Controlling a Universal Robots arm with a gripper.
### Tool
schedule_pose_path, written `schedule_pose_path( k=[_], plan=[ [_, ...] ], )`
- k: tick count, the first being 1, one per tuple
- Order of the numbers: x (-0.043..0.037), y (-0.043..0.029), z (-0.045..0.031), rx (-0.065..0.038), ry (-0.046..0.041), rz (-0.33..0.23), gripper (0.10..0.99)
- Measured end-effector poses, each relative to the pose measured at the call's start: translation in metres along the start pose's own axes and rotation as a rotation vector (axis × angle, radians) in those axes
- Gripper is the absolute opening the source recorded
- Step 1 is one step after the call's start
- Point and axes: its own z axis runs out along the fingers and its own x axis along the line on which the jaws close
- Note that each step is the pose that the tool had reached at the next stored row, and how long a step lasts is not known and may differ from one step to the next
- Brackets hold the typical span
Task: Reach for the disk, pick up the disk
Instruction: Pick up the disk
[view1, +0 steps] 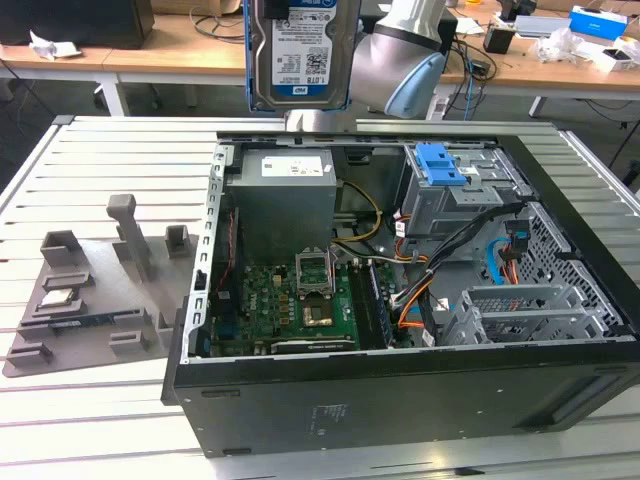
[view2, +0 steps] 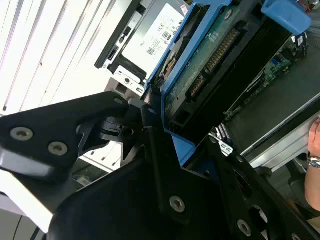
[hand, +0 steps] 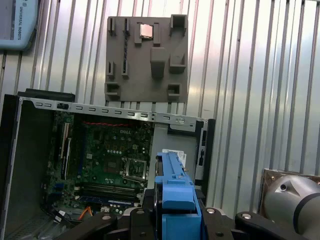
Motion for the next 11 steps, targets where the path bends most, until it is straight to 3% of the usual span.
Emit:
schedule_pose_path(
  k=[4,8,11],
  plan=[
    [0.0021,-0.0175,-0.0008,0.000,0.0000,0.000,0.373],
    [0.0035,-0.0293,-0.0013,0.000,0.0000,0.000,0.373],
    [0.0057,-0.0475,-0.0021,0.000,0.0000,0.000,0.373]
  ],
)
